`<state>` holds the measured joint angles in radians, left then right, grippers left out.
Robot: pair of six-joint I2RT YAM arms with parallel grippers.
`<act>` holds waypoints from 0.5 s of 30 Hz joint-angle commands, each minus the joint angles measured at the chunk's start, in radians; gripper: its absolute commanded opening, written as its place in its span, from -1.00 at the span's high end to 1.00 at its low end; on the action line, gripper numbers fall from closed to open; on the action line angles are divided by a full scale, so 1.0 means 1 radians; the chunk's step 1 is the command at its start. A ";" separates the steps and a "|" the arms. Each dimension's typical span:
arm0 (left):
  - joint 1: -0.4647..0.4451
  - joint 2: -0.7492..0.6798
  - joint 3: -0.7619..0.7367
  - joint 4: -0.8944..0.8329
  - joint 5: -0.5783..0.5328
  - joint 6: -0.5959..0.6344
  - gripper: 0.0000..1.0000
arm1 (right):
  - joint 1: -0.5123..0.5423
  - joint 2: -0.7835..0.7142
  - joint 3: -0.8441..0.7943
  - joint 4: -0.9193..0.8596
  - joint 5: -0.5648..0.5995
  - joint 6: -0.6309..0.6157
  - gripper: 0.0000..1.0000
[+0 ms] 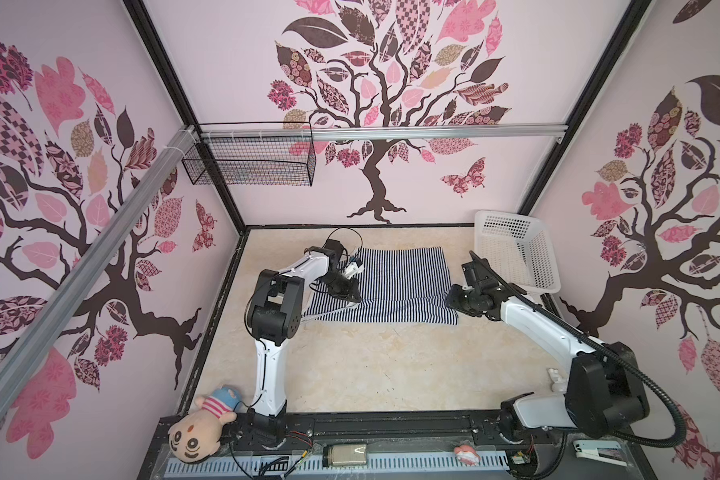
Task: Fold and stack the tank tops
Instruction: 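Raise the open right gripper off the fold while left gripper keeps holding its side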
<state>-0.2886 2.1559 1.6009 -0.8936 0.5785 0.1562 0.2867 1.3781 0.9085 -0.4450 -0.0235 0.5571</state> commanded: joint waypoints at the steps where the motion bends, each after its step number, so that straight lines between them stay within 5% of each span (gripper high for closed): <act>1: 0.008 -0.002 0.014 0.012 0.016 -0.006 0.94 | 0.003 -0.018 -0.008 -0.011 0.008 0.005 0.09; 15: 0.047 -0.060 -0.013 0.062 0.041 -0.023 1.00 | 0.002 0.017 -0.021 0.014 0.009 0.004 0.09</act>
<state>-0.2462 2.1300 1.6005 -0.8574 0.5930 0.1383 0.2867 1.3811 0.8856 -0.4282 -0.0227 0.5571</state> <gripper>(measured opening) 0.047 0.457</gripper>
